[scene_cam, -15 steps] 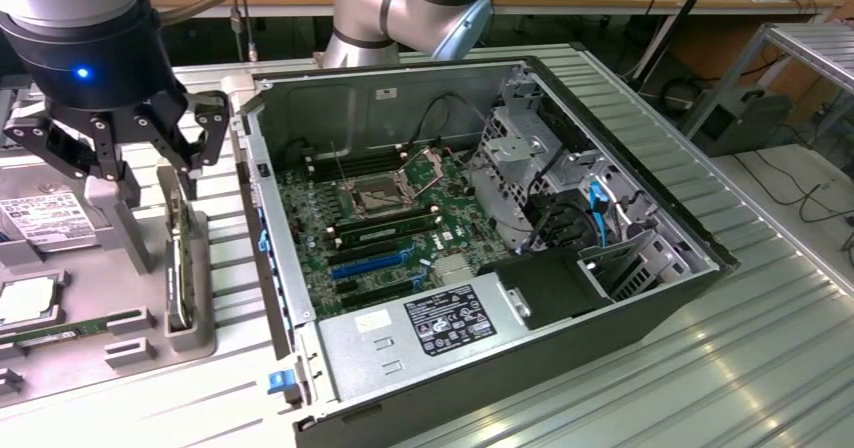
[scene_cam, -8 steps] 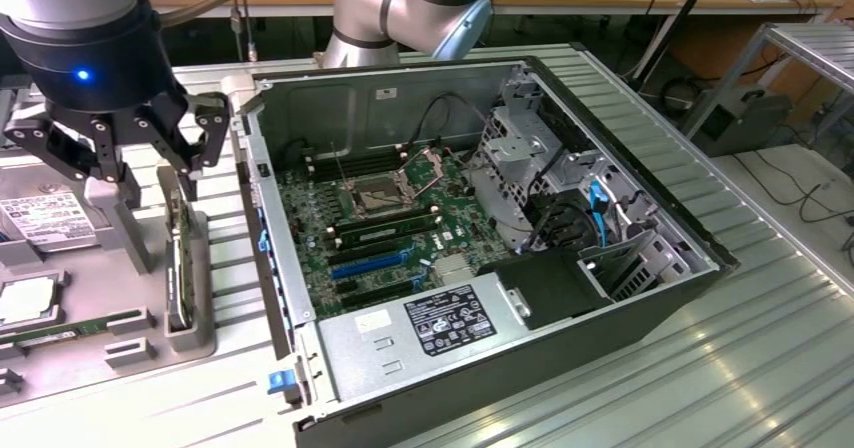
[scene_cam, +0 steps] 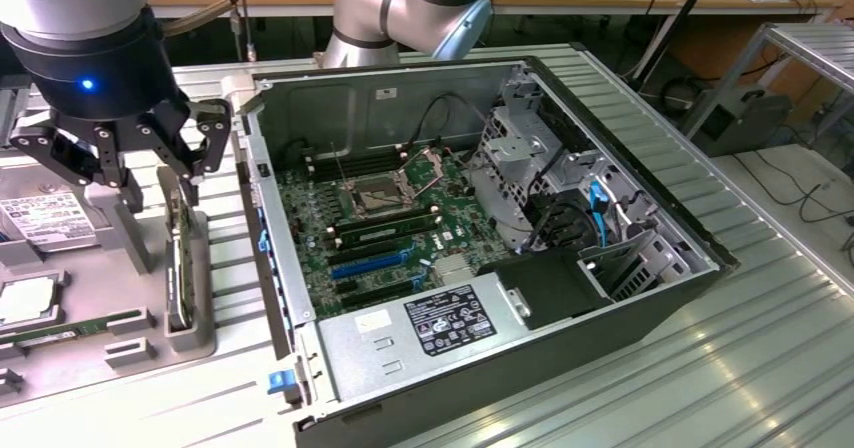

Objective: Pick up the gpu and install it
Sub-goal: 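Pick up the gpu and move the gpu toward the slot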

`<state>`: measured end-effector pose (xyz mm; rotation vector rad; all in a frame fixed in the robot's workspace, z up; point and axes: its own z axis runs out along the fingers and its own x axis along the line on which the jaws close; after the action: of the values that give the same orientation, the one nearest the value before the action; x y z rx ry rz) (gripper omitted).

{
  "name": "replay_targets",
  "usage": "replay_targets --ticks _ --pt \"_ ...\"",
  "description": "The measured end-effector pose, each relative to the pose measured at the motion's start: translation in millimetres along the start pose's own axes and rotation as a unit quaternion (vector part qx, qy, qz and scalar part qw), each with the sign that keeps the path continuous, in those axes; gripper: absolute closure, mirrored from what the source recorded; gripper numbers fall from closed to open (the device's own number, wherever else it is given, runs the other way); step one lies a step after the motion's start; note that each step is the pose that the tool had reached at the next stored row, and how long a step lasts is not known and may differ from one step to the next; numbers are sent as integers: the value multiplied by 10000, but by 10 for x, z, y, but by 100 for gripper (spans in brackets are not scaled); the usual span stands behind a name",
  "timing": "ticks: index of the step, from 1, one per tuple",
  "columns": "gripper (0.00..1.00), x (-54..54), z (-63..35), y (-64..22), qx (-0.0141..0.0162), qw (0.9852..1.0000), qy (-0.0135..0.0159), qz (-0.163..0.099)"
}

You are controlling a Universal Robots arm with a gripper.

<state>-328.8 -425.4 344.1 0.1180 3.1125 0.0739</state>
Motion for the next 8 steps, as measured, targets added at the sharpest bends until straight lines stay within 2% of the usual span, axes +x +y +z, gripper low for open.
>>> replay_targets --ticks 8 --pt "50 0 61 -12 0 10000 0 -1"
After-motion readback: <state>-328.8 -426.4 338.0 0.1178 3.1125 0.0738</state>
